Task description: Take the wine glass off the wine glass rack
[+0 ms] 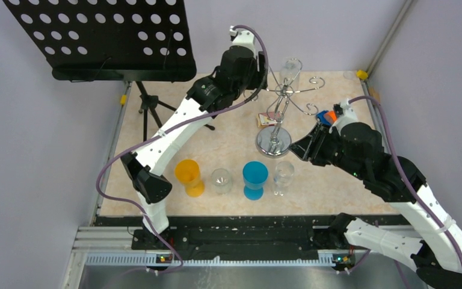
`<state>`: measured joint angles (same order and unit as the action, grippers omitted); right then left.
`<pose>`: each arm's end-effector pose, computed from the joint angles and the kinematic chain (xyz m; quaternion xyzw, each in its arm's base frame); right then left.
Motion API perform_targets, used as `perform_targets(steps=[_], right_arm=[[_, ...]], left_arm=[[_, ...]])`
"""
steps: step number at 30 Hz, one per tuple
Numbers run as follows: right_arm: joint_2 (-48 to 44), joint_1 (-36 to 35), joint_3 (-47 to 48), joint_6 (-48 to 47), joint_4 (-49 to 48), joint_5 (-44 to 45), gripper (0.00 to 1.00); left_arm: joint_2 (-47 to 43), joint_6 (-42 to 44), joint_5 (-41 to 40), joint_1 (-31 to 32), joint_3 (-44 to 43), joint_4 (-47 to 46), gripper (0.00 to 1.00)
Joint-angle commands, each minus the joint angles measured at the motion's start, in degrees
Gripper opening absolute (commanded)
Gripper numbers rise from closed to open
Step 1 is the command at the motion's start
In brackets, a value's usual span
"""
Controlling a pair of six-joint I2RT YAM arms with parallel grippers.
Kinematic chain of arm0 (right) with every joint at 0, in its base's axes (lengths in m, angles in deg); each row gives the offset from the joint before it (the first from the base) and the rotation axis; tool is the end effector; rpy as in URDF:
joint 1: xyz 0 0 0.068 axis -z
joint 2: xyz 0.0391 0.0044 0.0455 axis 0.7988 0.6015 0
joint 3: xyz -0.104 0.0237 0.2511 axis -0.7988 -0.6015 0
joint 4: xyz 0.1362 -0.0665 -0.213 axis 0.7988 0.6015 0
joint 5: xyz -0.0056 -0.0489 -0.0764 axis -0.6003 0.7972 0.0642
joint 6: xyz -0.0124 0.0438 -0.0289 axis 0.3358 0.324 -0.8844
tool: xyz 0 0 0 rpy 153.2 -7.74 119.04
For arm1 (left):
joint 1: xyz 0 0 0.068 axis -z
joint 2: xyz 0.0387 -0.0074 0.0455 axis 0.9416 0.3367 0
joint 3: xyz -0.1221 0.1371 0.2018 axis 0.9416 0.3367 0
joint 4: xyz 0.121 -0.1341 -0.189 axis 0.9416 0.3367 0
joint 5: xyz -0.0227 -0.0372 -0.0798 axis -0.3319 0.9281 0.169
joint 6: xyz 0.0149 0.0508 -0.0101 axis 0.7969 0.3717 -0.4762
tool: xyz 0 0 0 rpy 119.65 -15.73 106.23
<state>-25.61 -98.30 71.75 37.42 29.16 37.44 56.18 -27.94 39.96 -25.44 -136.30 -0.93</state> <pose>0.0961 0.0883 0.4191 0.0533 0.8420 0.3306 0.4229 0.2991 -0.2797 0.4650 0.0601 0.8036 -0.1868 0.5619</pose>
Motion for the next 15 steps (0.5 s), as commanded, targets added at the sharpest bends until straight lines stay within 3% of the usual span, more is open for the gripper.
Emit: perform_targets(steps=[1,8,15], right_arm=[[-0.6,-0.6,-0.3,0.1,-1.3,0.7,0.41],[-0.3,-0.5,-0.8,0.0,-1.2,0.6,0.41],[-0.5,-0.6,-1.0,0.1,-0.9,1.1,0.41]], left_arm=[[-0.3,-1.7,0.3,-1.7,-0.8,-1.6,0.7],[-0.4,-5.7,3.4,-4.1,2.4,-8.6,0.7],[1.0,-7.0,0.6,-4.3,3.5,-11.7,0.64]])
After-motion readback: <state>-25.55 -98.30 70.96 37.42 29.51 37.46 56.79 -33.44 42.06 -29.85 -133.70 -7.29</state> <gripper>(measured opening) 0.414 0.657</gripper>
